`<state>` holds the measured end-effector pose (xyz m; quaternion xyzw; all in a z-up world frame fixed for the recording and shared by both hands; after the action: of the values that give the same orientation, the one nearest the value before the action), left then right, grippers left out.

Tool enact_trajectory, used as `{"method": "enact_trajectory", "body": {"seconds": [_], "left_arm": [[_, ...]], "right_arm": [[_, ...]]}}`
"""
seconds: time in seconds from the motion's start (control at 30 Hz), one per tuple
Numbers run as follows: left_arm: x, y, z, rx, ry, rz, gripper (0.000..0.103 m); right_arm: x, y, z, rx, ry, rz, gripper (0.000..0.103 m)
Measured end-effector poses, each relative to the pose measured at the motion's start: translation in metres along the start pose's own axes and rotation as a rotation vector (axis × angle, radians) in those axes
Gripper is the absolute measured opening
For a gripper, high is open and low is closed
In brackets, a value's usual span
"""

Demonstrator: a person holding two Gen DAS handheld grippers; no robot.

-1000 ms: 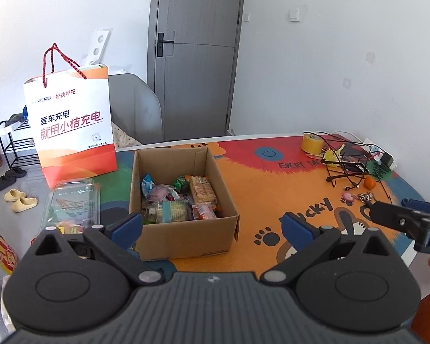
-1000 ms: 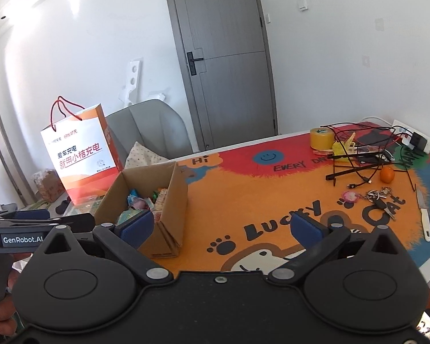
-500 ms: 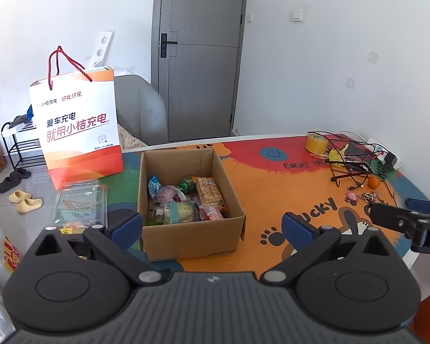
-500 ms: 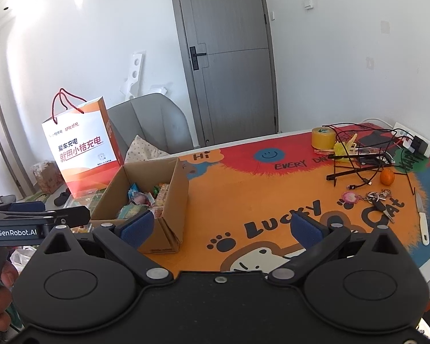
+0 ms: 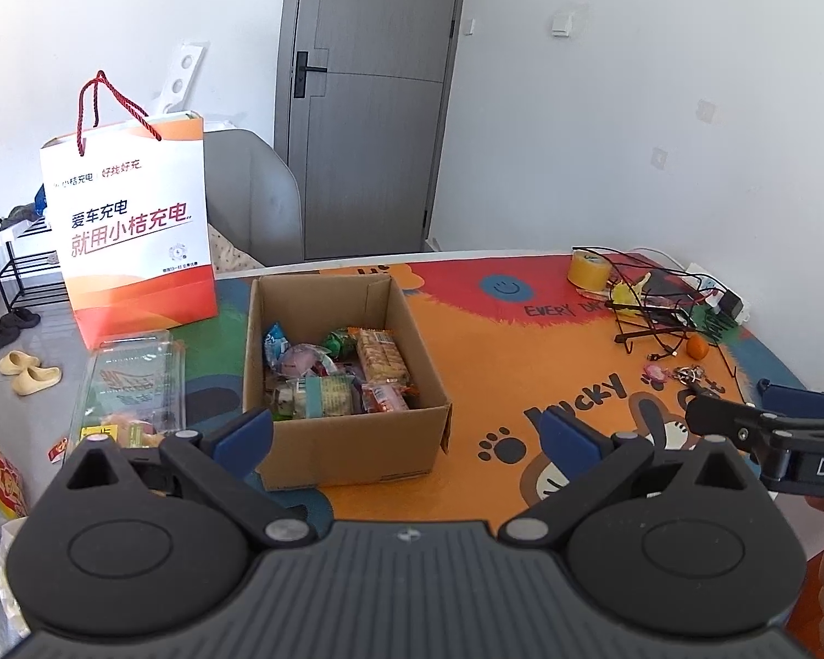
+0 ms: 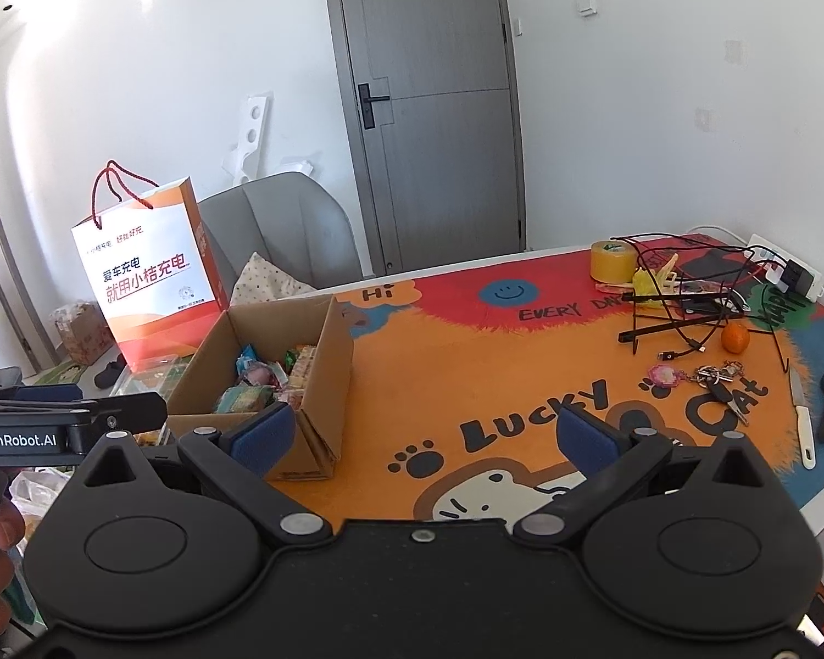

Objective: Organize snacks

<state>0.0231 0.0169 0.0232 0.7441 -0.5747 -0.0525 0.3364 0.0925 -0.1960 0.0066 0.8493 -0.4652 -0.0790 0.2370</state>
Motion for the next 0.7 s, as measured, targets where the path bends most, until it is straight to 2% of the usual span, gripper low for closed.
{"method": "enact_trajectory", "body": {"seconds": [0.7], "left_arm": [[-0.0036,-0.0008,-0.0004,0.001,-0.006,-0.011,0.103]], "right_arm": [[0.0006,-0.0023,0.0005,-0.006,-0.002,-0.002,0.103]]}}
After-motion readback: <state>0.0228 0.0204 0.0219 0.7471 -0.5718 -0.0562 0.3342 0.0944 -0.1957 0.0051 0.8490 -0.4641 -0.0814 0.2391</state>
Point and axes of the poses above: each gripper's, at about its wrist camera, not at the fingertips, and y roughly against the way its jaws point, x to its right, z to its underside, the point moved 4 cm from there along -y, roughly the way its jaws point, and after that the axes turned 15 degrees about y, right-handed, at the moved point
